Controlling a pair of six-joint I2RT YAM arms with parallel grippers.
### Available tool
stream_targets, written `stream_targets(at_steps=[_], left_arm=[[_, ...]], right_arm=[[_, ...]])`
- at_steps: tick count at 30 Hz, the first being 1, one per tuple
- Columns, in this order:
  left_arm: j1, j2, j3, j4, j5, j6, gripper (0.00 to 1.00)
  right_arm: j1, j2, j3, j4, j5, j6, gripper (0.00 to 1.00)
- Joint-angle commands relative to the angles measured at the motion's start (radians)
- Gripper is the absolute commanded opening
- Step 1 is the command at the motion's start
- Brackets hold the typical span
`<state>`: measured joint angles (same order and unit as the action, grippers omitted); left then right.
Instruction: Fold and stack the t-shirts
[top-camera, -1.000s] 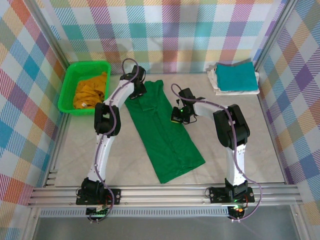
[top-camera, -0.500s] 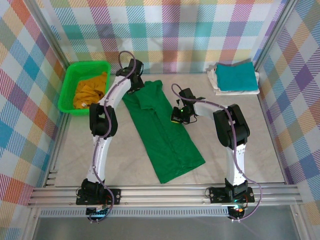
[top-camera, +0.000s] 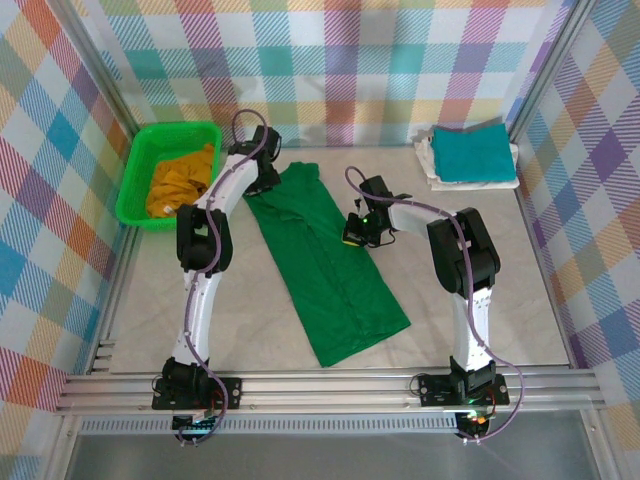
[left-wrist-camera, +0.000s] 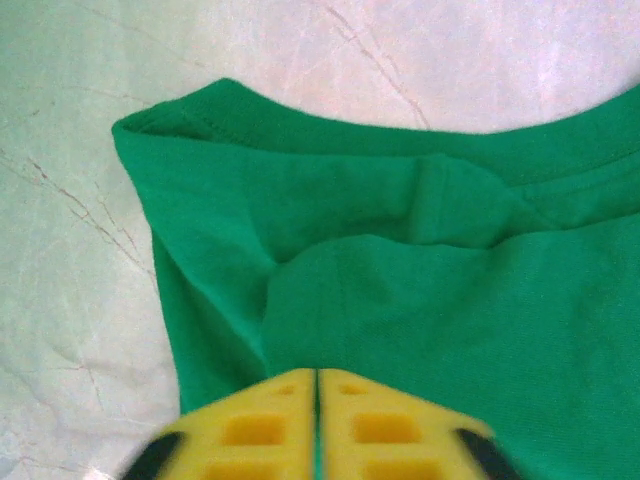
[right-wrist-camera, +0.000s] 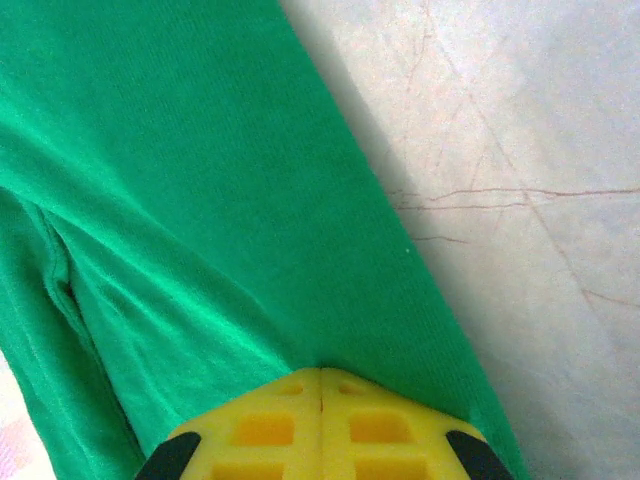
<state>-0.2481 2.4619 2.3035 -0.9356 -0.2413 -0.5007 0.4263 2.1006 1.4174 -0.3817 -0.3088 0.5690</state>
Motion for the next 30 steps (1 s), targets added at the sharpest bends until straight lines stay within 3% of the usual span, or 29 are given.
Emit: stream_targets(at_steps=[1,5,7,9,14,19,22,25,30], left_arm=[[0.020,0.011,-0.009,-0.007,-0.006,0.011,0.37],[0.020,-0.024,-0.015,0.021,0.023,0.011,0.49],[0.013,-0.054,-0.032,0.033,0.035,0.008,0.47],[-0.003,-0.101,-0.101,0.080,0.058,0.001,0.35],[-0.054,-0.199,-0.348,0.222,0.148,-0.045,0.29],[-0.087,-0.270,-0.558,0.349,0.166,-0.090,0.30],[-0.097,-0.257,-0.586,0.387,0.164,-0.081,0.38],[-0.097,-0.219,-0.544,0.360,0.170,-0.077,0.40],[-0.108,-0.234,-0.531,0.359,0.149,-0.073,0.22]], right_arm=[[-0.010,0.026,0.009,-0.021,0.005,0.009,0.06],[-0.011,0.004,0.011,-0.025,0.005,0.002,0.06],[-0.009,-0.016,0.011,-0.026,0.002,-0.005,0.07],[-0.010,-0.036,0.009,-0.025,-0.003,-0.011,0.07],[-0.008,-0.068,0.006,-0.025,-0.016,-0.022,0.07],[-0.004,-0.059,0.012,-0.018,-0.039,-0.029,0.07],[-0.004,-0.042,0.024,-0.022,-0.048,-0.031,0.07],[-0.005,-0.038,0.028,-0.018,-0.053,-0.028,0.07],[-0.005,-0.044,0.021,-0.020,-0.045,-0.027,0.07]])
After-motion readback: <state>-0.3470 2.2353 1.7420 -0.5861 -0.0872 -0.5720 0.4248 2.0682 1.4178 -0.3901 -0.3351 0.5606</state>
